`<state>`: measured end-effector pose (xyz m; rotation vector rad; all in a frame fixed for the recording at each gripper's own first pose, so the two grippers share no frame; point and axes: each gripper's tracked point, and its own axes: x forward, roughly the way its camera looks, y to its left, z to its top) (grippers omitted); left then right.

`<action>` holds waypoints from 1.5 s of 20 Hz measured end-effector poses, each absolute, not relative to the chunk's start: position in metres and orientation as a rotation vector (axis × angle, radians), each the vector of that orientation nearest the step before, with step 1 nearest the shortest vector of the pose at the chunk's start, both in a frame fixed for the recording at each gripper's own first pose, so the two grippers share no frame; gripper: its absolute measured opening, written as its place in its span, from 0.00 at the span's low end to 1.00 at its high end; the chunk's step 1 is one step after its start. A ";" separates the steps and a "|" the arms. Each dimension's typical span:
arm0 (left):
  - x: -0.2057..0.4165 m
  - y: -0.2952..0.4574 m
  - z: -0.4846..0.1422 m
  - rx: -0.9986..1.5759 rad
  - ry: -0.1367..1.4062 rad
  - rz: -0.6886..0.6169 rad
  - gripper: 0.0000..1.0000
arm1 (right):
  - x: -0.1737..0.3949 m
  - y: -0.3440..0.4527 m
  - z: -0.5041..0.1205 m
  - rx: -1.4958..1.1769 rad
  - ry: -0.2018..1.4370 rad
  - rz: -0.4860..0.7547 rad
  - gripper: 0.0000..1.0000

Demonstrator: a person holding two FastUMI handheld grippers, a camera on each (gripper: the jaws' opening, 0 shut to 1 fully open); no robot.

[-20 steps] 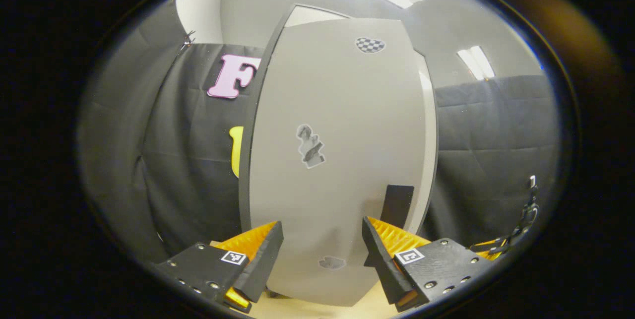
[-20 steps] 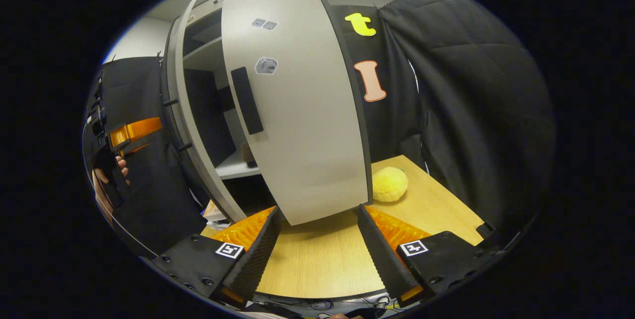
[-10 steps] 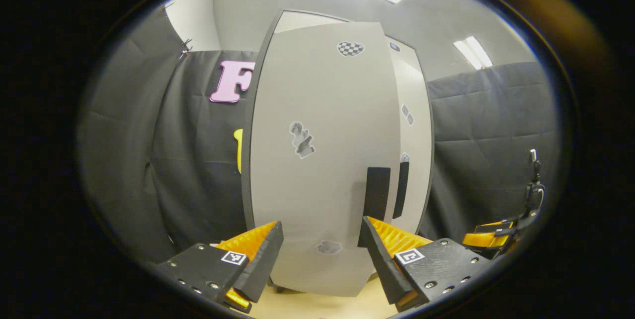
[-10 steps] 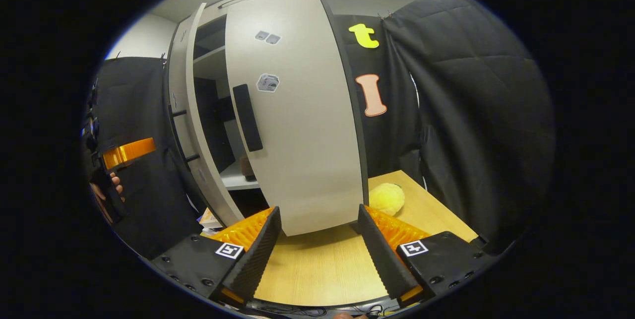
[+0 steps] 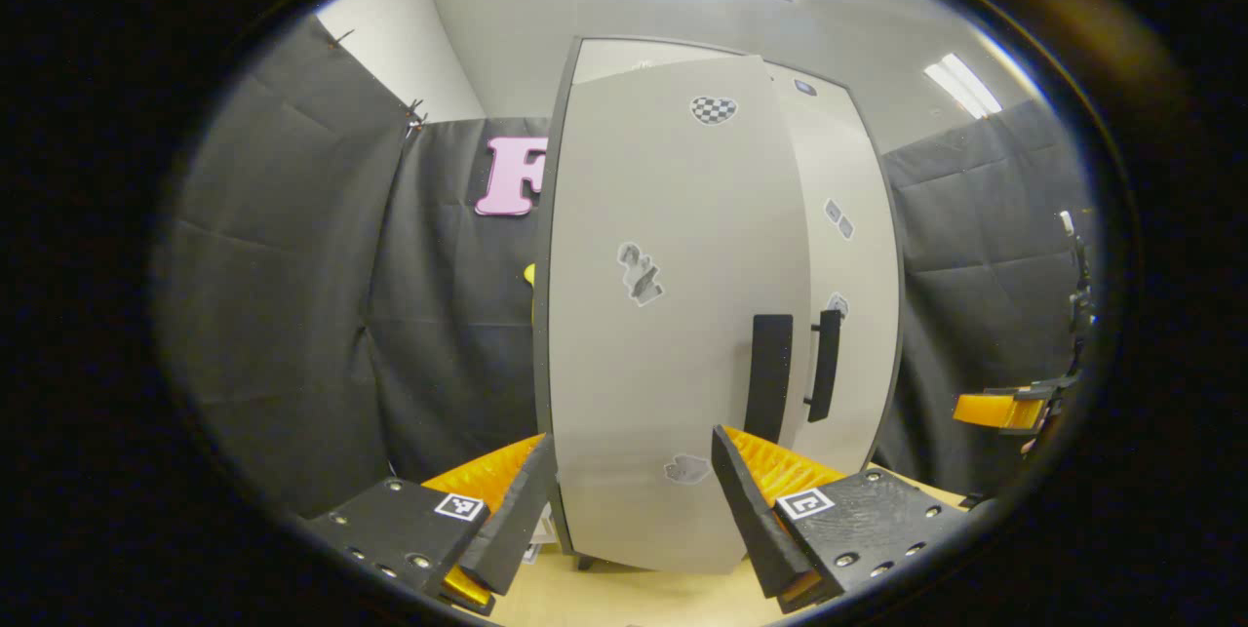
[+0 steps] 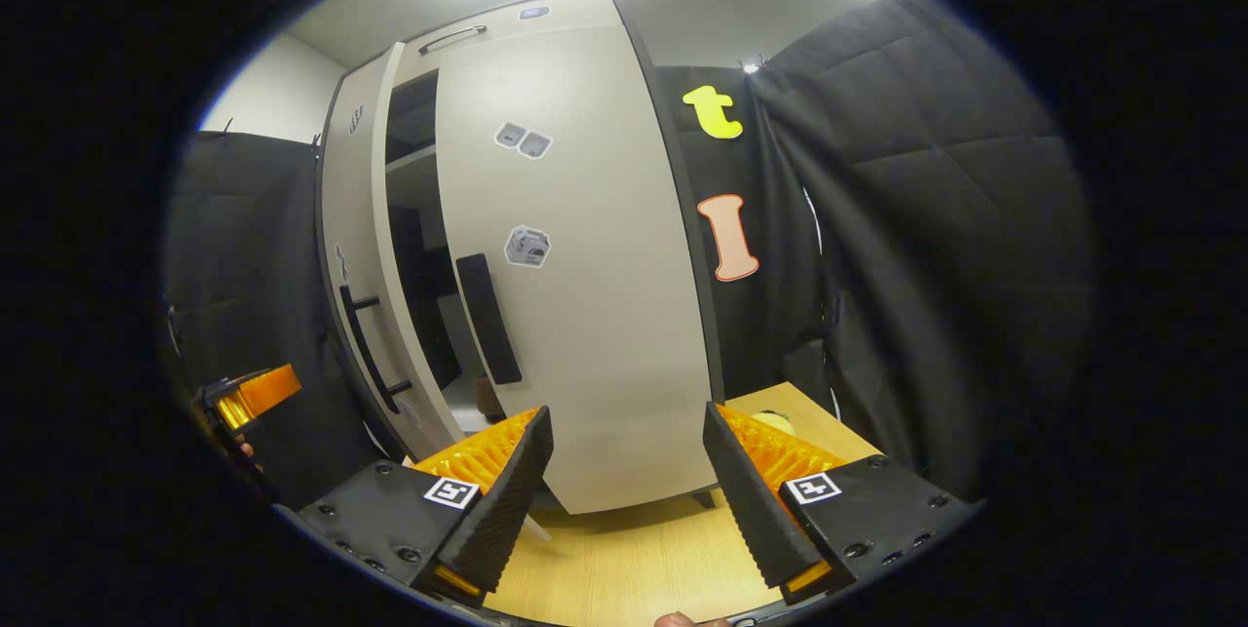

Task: Grab one shoe with the right hand and put it into the shoe cabinet, grab the other shoe with the left hand and put it into the shoe cabinet; then close the right door with the right hand and the left door with the left hand.

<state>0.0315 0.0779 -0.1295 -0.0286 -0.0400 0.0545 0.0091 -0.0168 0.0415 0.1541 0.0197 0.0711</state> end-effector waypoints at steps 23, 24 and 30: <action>-0.063 0.108 -0.245 -0.150 0.074 0.194 0.92 | -0.029 -0.015 0.003 0.005 0.028 0.070 0.98; -0.063 0.107 -0.247 -0.147 0.076 0.192 0.92 | -0.029 -0.013 0.003 0.001 0.031 0.076 0.98; -0.058 0.109 -0.273 -0.111 0.128 0.201 0.92 | -0.031 -0.019 0.001 -0.039 0.064 0.057 0.98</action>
